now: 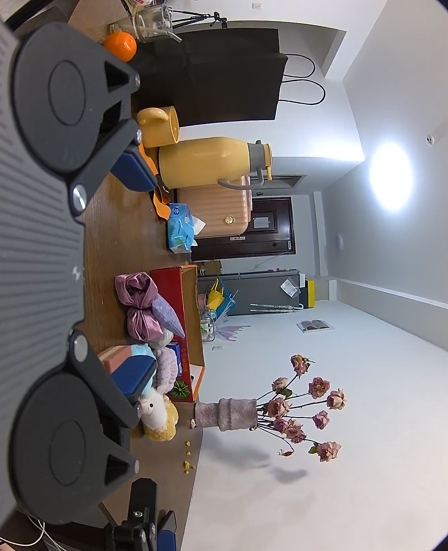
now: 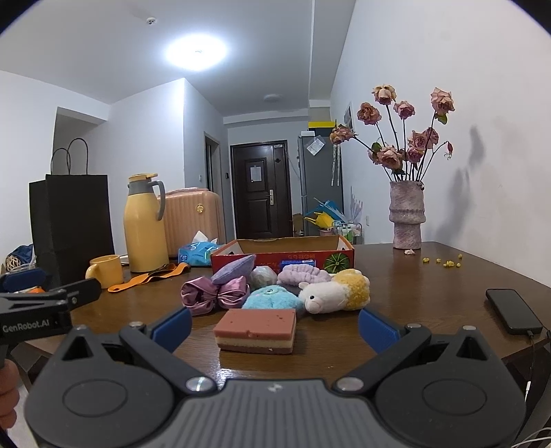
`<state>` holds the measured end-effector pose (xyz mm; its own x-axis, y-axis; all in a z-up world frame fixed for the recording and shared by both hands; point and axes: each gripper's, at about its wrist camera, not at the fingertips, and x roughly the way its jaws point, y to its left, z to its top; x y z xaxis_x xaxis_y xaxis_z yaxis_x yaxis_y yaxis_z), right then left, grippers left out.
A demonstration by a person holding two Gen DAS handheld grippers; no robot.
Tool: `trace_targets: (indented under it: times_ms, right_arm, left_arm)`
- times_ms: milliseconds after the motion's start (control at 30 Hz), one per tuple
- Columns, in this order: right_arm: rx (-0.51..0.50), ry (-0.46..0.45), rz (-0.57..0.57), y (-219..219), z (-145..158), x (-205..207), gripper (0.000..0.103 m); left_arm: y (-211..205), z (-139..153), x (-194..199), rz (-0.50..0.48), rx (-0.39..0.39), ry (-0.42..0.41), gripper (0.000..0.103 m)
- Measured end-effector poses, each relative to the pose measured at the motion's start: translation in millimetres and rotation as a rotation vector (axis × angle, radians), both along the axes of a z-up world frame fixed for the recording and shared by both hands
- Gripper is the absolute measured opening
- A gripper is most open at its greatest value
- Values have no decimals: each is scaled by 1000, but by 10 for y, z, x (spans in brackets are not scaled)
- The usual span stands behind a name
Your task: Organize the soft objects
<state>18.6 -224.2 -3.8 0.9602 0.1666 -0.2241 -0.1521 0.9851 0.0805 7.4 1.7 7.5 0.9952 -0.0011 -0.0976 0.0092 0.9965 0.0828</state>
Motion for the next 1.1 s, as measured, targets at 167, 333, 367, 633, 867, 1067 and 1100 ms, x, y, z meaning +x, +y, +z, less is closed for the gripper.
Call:
trace_targets:
  times_ms: [167, 333, 367, 633, 867, 1067, 1100]
  right_arm:
    - [-1, -3, 0, 1, -6, -6, 103]
    - [7, -4, 5, -10, 0, -13, 103]
    - [12, -4, 6, -15, 4, -15, 103]
    - [9, -2, 13, -14, 1, -15, 103]
    - [8, 3, 7, 7, -19, -4, 103]
    - [5, -10, 9, 15, -19, -11, 103]
    - [5, -14, 8, 15, -16, -12, 103]
  left_arm:
    - [1, 1, 6, 2, -3, 1, 103]
    - [11, 9, 9, 2, -2, 0, 103]
    - [10, 10, 7, 2, -2, -1, 103]
    - [11, 2, 12, 4, 0, 2, 103]
    - [9, -1, 19, 6, 1, 4, 103]
    - [-4, -10, 26, 5, 4, 0, 103]
    - [-6, -12, 30, 6, 4, -1, 103]
